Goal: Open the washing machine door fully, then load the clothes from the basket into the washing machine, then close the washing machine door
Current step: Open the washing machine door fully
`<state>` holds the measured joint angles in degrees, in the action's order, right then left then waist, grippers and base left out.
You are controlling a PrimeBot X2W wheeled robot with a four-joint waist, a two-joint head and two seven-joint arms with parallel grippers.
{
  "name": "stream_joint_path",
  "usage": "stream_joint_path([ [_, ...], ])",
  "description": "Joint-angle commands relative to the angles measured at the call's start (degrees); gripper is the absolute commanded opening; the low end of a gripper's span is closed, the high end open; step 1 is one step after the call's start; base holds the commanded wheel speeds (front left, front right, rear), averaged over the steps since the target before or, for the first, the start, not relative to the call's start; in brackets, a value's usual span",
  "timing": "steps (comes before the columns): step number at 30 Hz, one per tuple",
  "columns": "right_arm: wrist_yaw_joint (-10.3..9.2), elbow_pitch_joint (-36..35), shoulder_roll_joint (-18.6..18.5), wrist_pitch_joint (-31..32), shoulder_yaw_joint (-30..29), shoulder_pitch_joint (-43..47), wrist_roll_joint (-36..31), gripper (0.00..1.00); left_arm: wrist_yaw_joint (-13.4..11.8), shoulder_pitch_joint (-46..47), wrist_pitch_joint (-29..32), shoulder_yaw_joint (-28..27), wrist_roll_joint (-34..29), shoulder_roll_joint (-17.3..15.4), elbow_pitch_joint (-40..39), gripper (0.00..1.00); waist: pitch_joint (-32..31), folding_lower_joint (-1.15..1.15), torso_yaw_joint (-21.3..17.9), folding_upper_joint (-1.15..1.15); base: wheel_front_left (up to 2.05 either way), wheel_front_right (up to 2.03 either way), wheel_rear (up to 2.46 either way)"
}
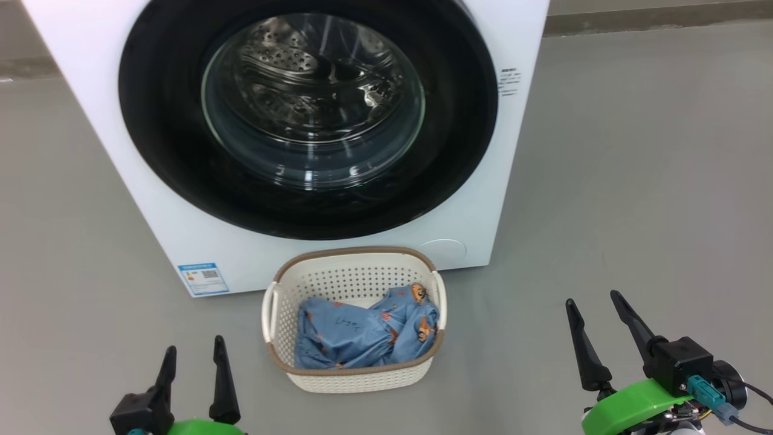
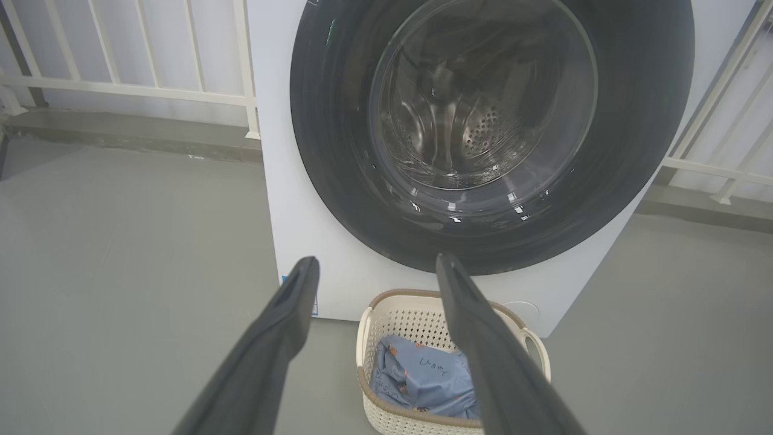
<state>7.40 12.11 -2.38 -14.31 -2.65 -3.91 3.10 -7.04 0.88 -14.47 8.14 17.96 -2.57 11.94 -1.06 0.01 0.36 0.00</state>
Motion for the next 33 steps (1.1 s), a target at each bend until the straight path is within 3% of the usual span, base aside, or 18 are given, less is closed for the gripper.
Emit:
stream_joint_path([
  [1, 0.09, -1.15, -0.5, -0.69, 1.46, -2.53, -0.32, 1.0, 0.25, 1.12, -0.52, -1.84, -0.15, -0.31, -1.07, 1.0, -0.01, 0.0, -0.02, 0.0, 0.93, 0.93, -1.86],
  [13, 0.09, -1.03, -0.5, -0.69, 2.19, -2.26, -0.21, 1.0, 0.62, 1.12, -0.52, -2.29, 0.21, -0.31, -1.14, 1.0, -0.33, 0.0, -0.03, 0.0, 1.38, 1.01, -2.39],
  [19, 0.09, -0.95, -0.5, -0.69, 2.62, -2.06, -0.11, 1.0, -0.43, 0.86, -0.52, -2.54, -0.43, -0.31, -2.37, 1.0, -0.52, 0.0, 0.07, 0.0, 1.18, 0.73, -1.92],
  [33, 0.09, -0.97, -0.5, -0.69, 2.95, -1.87, -0.08, 1.0, -0.47, 0.11, -0.52, -2.04, -0.98, -0.31, -2.8, 1.0, -0.88, 0.0, -0.27, 0.0, 0.27, 0.27, -0.55],
])
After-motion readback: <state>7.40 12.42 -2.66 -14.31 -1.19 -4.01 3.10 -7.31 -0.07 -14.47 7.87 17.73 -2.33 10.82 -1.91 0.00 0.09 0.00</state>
